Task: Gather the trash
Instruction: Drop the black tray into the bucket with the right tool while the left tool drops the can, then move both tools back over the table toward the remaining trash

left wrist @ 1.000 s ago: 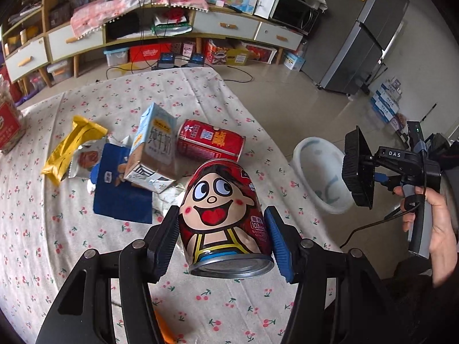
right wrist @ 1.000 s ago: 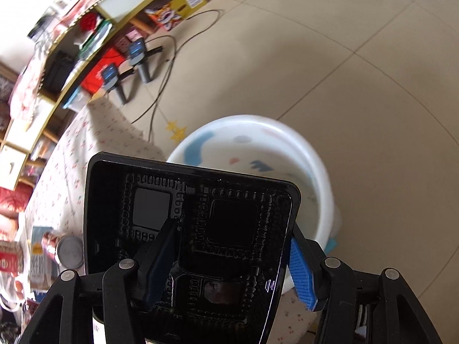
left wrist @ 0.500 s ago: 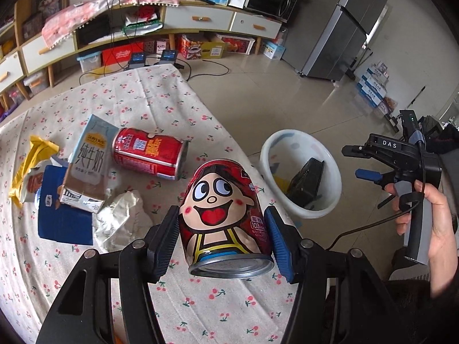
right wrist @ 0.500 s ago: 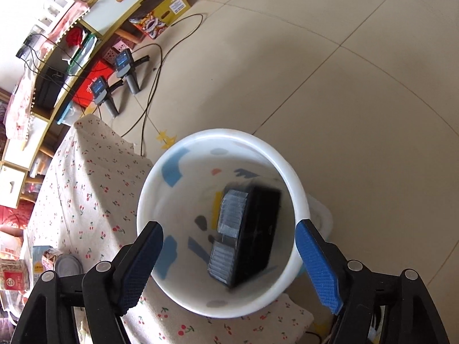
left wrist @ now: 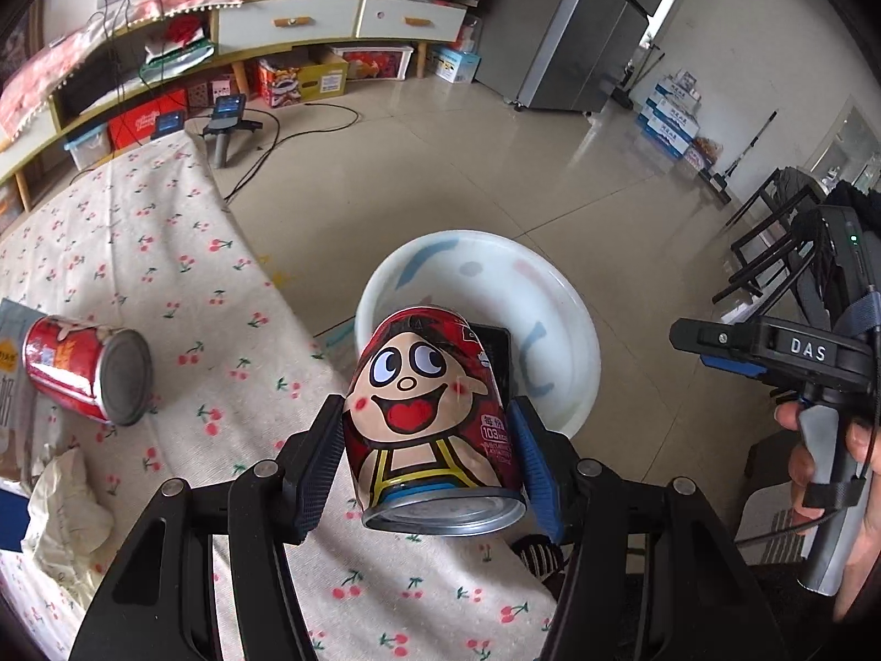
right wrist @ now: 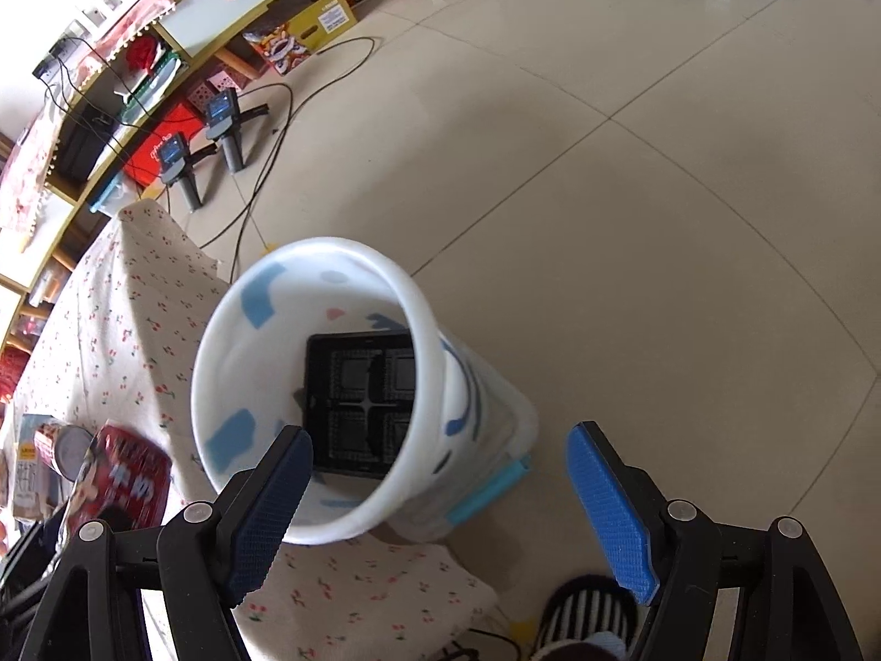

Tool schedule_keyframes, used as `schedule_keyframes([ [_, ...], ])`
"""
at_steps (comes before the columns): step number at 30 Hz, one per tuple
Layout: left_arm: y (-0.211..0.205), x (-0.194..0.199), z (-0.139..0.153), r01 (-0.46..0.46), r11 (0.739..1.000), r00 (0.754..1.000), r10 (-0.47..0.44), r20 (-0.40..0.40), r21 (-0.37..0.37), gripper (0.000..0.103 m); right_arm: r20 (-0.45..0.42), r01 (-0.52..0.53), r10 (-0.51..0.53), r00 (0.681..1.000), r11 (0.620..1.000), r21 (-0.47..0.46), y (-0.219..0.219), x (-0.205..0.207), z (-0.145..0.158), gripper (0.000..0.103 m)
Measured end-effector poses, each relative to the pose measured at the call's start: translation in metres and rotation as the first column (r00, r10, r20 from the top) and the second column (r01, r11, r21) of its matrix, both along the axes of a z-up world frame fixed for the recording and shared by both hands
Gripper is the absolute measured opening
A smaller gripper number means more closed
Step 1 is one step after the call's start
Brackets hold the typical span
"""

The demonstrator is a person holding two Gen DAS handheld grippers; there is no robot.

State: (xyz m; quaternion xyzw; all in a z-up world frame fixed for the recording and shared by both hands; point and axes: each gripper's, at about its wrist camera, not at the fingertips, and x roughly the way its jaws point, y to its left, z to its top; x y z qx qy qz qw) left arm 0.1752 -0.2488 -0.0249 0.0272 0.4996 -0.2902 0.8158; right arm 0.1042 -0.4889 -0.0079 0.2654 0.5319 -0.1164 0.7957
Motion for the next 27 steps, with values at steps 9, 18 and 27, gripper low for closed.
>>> schedule_keyframes([
  [9,-0.039,0.022,-0.019,0.006,0.998,1.000,-0.007,0.019,0.056,0.070,0.003,0.031,-0.031,1.000,1.000,-0.002,-0.018,-0.017,0.000,0.081],
  [18,-0.010,0.019,-0.003,-0.024,0.999,0.999,0.022,0.043,0.048,0.090,0.021,0.002,-0.002,1.000,1.000,-0.004,-0.006,-0.009,0.008,0.081],
  [27,0.066,0.016,0.017,-0.105,0.992,0.992,0.100,0.077,0.069,0.099,0.039,-0.060,0.061,0.997,0.998,-0.024,0.026,0.005,0.018,0.081],
])
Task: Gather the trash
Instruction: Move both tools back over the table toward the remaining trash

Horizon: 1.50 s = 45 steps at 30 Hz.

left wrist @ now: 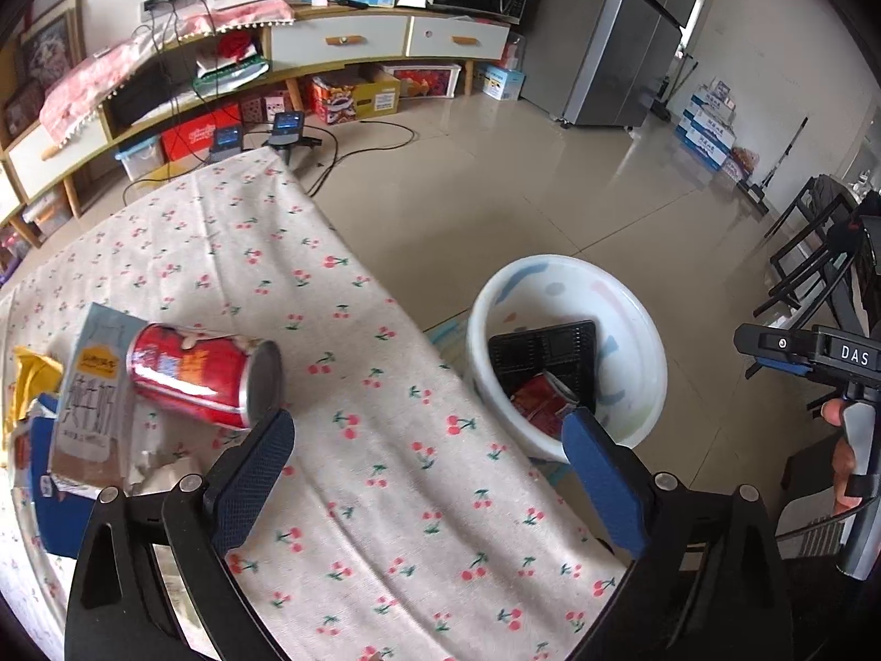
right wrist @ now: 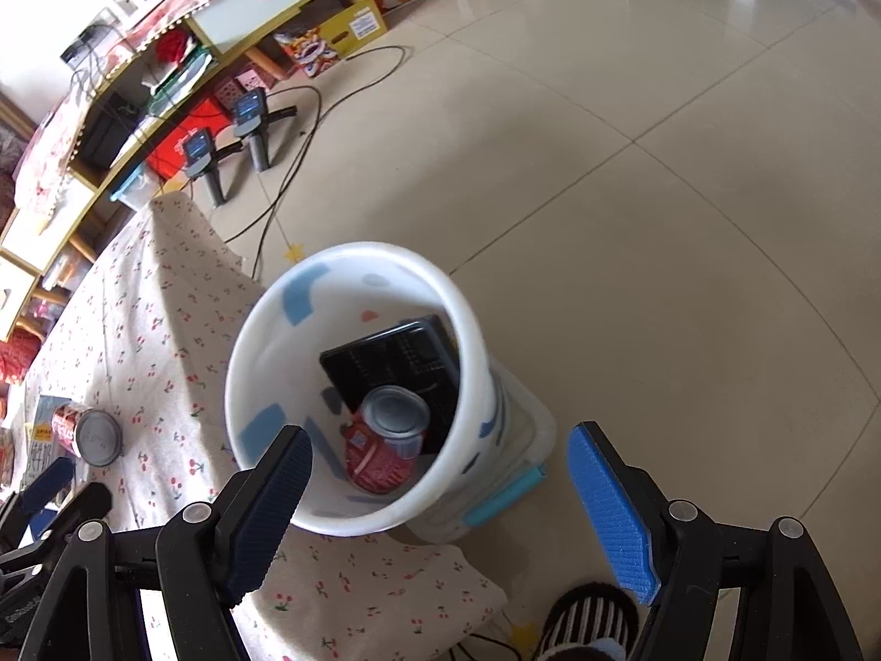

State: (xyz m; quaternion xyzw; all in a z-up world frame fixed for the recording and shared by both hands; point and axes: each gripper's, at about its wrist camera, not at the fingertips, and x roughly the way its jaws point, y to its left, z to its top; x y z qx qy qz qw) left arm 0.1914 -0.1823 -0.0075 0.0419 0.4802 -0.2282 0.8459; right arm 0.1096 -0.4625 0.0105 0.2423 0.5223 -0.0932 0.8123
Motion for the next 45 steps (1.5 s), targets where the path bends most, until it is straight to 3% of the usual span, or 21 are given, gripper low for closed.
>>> schedule_keyframes([
  [10,0.096,-0.012,0.011,-0.106,0.993,0.994,0.106,0.016,0.047,0.100,0.004,-0.121,0.121,0.993,0.993,-0.011,0.061,0.022,0.005,0.082],
  [18,0.150,-0.031,-0.001,-0.162,0.982,0.985,0.168,-0.049,0.098,0.100,0.002,-0.212,0.212,0.977,0.977,-0.021,0.116,0.035,0.004,0.082],
  [23,0.174,-0.052,-0.023,-0.203,0.970,0.969,0.218,-0.112,0.136,0.100,-0.003,-0.276,0.276,0.961,0.961,-0.009,0.151,0.030,0.001,0.083],
  [28,0.183,-0.076,-0.033,-0.231,0.960,0.956,0.254,-0.145,0.159,0.100,-0.023,-0.360,0.359,0.933,0.931,-0.055,0.191,0.023,-0.005,0.083],
  [33,0.194,-0.091,-0.042,-0.262,0.958,0.941,0.280,-0.191,0.115,0.099,-0.060,-0.428,0.424,0.904,0.899,-0.096,0.222,0.019,-0.019,0.083],
  [41,0.210,-0.094,-0.069,-0.311,0.949,0.901,0.308,-0.306,0.040,0.070,-0.098,-0.484,0.474,0.875,0.865,-0.135,0.247,0.017,-0.031,0.083],
  [43,0.211,-0.092,-0.073,-0.319,0.946,0.898,0.319,-0.303,0.053,0.060,-0.100,-0.488,0.478,0.872,0.863,-0.132,0.250,0.017,-0.033,0.083],
  [45,0.209,-0.090,-0.071,-0.318,0.945,0.905,0.328,-0.270,0.078,0.042,-0.104,-0.492,0.481,0.870,0.861,-0.133,0.252,0.017,-0.035,0.083],
])
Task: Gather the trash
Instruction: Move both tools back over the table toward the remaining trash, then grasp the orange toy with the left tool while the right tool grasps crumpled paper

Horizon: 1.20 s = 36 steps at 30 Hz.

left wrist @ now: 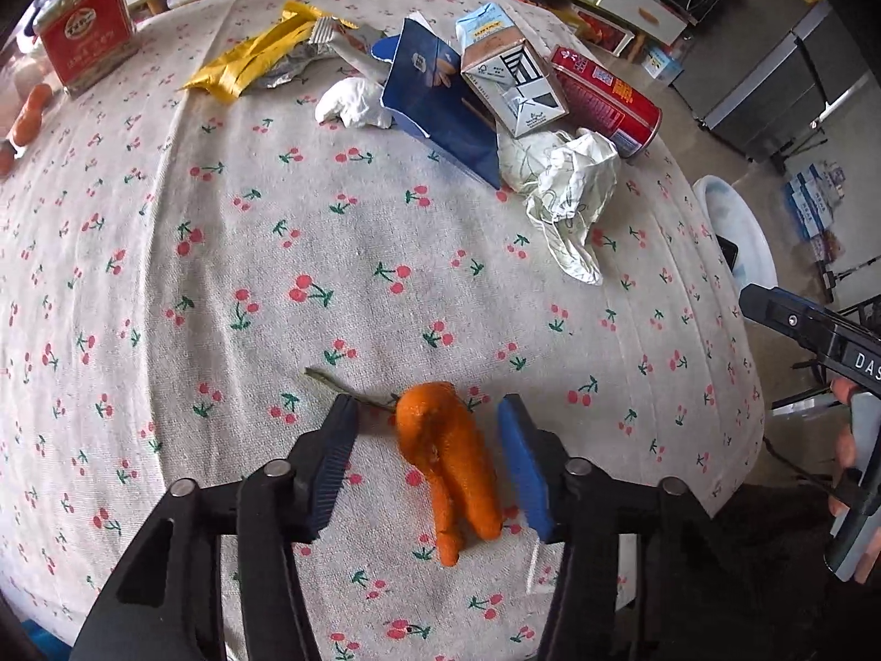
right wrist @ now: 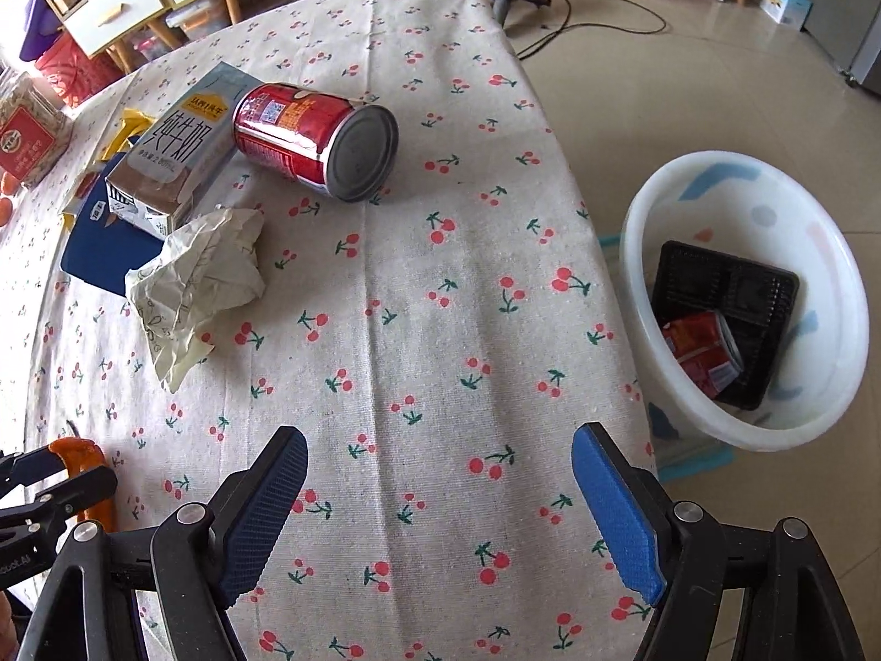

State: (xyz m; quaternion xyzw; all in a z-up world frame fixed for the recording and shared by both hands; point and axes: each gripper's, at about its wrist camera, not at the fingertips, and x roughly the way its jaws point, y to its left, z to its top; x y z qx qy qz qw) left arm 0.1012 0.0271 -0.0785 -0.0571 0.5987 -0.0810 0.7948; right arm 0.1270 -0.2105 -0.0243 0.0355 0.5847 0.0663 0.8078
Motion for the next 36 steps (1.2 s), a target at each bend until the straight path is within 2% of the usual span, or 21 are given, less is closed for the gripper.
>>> schedule_keyframes([
  [1,-0.001,0.001,0.001,0.008,1.000,1.000,-0.008,0.007,0.005,0.028,-0.002,-0.002,0.002,1.000,1.000,0.000,0.001,0.001,-0.001,0.083],
  [2,-0.001,0.002,0.002,0.010,1.000,1.000,-0.010,0.013,0.003,0.023,-0.004,-0.004,0.004,1.000,1.000,0.002,0.002,0.001,-0.001,0.083],
  [4,0.000,0.006,0.007,0.007,1.000,1.000,-0.007,0.026,-0.005,0.020,-0.007,-0.007,0.007,1.000,1.000,0.006,0.006,0.003,-0.002,0.083],
  [10,0.015,0.009,0.036,-0.019,0.999,0.994,0.023,0.111,-0.039,0.019,-0.014,-0.031,0.032,0.999,0.998,0.054,0.028,0.012,0.000,0.083],
  [16,0.037,0.010,0.053,-0.061,0.998,0.984,0.062,0.170,-0.009,0.019,0.003,-0.092,0.092,0.996,0.989,0.115,0.065,0.024,0.004,0.083],
  [22,0.053,0.010,0.054,-0.092,0.995,0.981,0.096,0.169,-0.032,0.019,0.001,-0.136,0.137,0.991,0.981,0.138,0.097,0.042,-0.003,0.083],
  [28,0.063,0.009,0.054,-0.106,0.993,0.980,0.112,0.164,-0.044,0.019,-0.017,-0.123,0.127,0.992,0.981,0.151,0.110,0.067,-0.017,0.083],
  [30,0.065,0.009,0.054,-0.108,0.993,0.980,0.115,0.165,-0.047,0.019,-0.028,-0.108,0.114,0.993,0.980,0.166,0.110,0.072,-0.024,0.078],
  [32,0.066,0.009,0.055,-0.109,0.993,0.979,0.116,0.167,-0.051,0.019,-0.044,-0.095,0.106,0.993,0.975,0.202,0.106,0.075,-0.030,0.063],
  [34,0.068,0.009,0.056,-0.110,0.992,0.978,0.118,0.170,-0.055,0.019,-0.054,-0.083,0.098,0.994,0.970,0.227,0.105,0.076,-0.031,0.061],
  [36,0.069,0.008,0.057,-0.112,0.992,0.977,0.121,0.174,-0.059,0.019,-0.041,-0.095,0.107,0.993,0.968,0.230,0.106,0.074,-0.025,0.050],
])
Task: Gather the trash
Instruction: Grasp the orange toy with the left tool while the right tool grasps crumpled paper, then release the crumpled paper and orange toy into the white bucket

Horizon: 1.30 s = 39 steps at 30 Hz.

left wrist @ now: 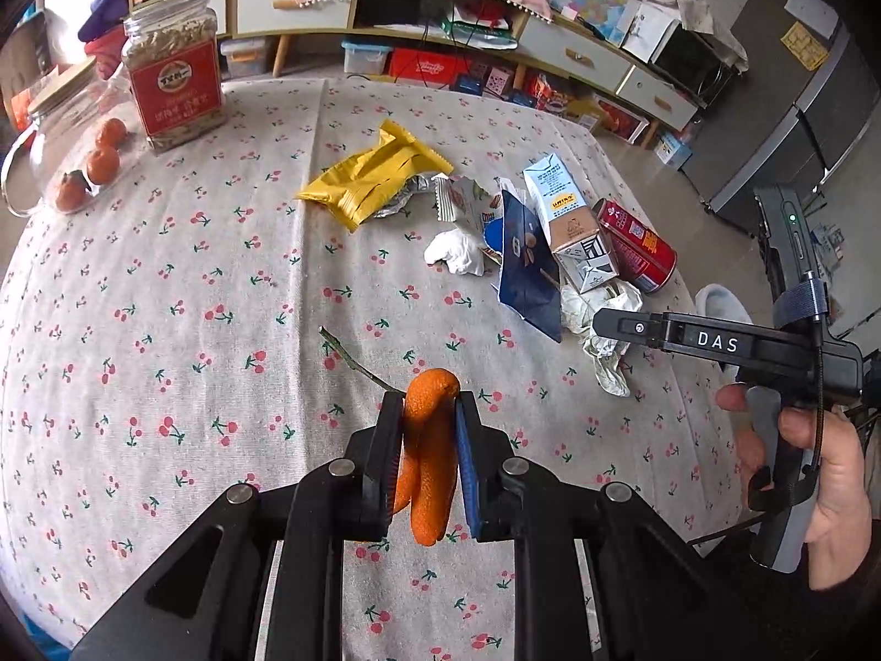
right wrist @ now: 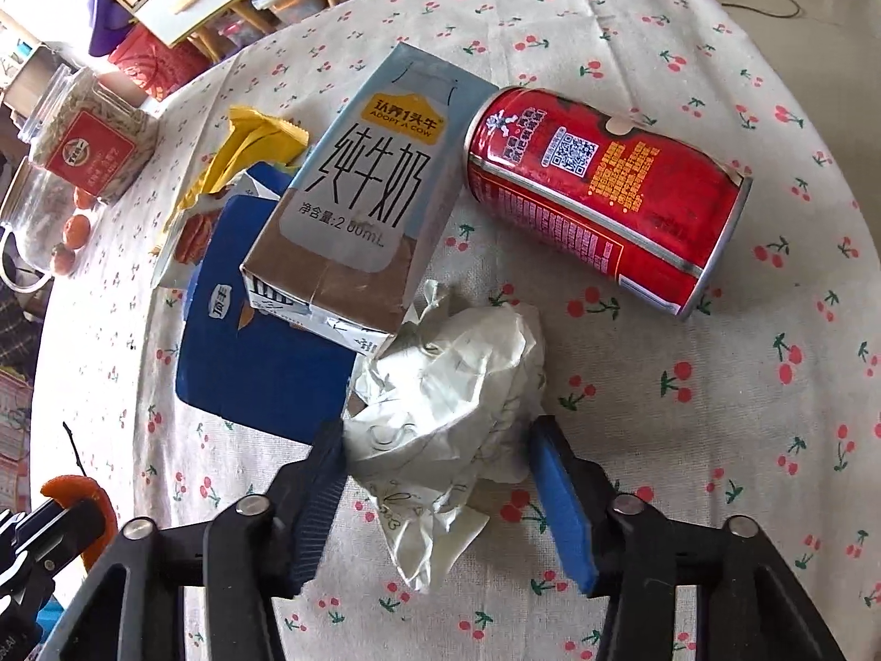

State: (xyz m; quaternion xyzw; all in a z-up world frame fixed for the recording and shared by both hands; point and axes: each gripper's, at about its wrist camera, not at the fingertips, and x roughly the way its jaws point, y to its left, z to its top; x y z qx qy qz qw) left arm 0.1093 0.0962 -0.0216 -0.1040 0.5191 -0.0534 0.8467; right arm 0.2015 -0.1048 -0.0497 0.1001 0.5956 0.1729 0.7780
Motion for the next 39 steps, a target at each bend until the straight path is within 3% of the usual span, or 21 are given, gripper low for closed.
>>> schedule_keyframes([
  [5,0.001,-0.003,0.003,-0.003,1.000,1.000,0.003,0.015,-0.002,0.019,0.036,-0.008,0.009,0.999,1.000,-0.021,-0.006,-0.010,0.017,0.048],
  [10,-0.006,-0.006,0.009,0.010,1.000,1.000,-0.010,0.028,-0.008,0.019,0.043,0.018,-0.018,0.999,1.000,0.020,-0.027,-0.024,0.030,0.048],
  [20,-0.048,-0.004,0.029,0.078,0.997,0.994,-0.077,0.081,-0.008,0.019,0.101,0.133,-0.137,0.985,0.990,0.049,-0.114,-0.045,0.064,0.048],
  [28,-0.116,0.010,0.044,0.186,0.982,0.976,-0.188,0.110,0.027,0.019,0.104,0.292,-0.297,0.949,0.954,0.061,-0.213,-0.056,0.072,0.048],
  [34,-0.184,0.034,0.033,0.269,0.963,0.961,-0.266,0.078,-0.035,0.019,0.083,0.415,-0.417,0.905,0.909,0.047,-0.290,-0.066,0.065,0.048],
  [39,-0.253,0.052,0.022,0.359,0.932,0.932,-0.356,0.068,-0.043,0.019,0.047,0.484,-0.485,0.873,0.874,0.046,-0.339,-0.080,0.053,0.048],
])
